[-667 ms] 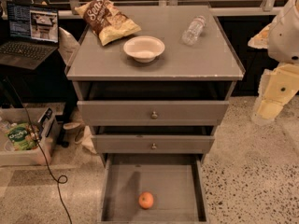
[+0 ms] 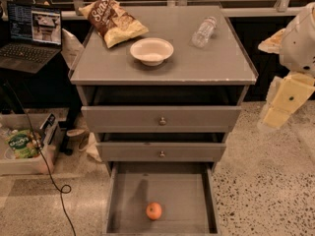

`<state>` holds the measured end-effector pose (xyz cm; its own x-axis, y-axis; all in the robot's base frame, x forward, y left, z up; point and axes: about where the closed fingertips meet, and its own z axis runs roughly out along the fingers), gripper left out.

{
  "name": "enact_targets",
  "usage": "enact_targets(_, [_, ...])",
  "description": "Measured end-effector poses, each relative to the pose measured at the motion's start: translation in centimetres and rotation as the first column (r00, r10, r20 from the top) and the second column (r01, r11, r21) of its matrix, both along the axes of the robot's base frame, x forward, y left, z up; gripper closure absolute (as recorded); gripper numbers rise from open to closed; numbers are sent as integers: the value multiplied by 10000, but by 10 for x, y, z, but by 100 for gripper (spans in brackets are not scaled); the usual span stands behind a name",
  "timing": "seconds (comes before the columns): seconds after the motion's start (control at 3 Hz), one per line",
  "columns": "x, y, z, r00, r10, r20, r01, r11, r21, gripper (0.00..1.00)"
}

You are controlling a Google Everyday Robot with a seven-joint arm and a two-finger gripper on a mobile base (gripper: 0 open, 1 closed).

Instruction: Pick orange from bottom drawer and place on counter

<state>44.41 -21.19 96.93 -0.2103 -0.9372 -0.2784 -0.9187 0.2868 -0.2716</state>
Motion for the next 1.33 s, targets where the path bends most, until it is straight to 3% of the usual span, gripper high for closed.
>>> enact_targets(0.33, [3,7,-47,9998,78,188,-108,9862,1654,0])
enact_targets(0.67, [19,38,-89,9991,-86,423,-67,9368,3497,0])
enact_targets(1.0, [62,55,-116,9927,-751,940,238,8885,4583,0])
enact_targets(1.33, [56,61,-119,9934,-593,980,94,8948,4463,0])
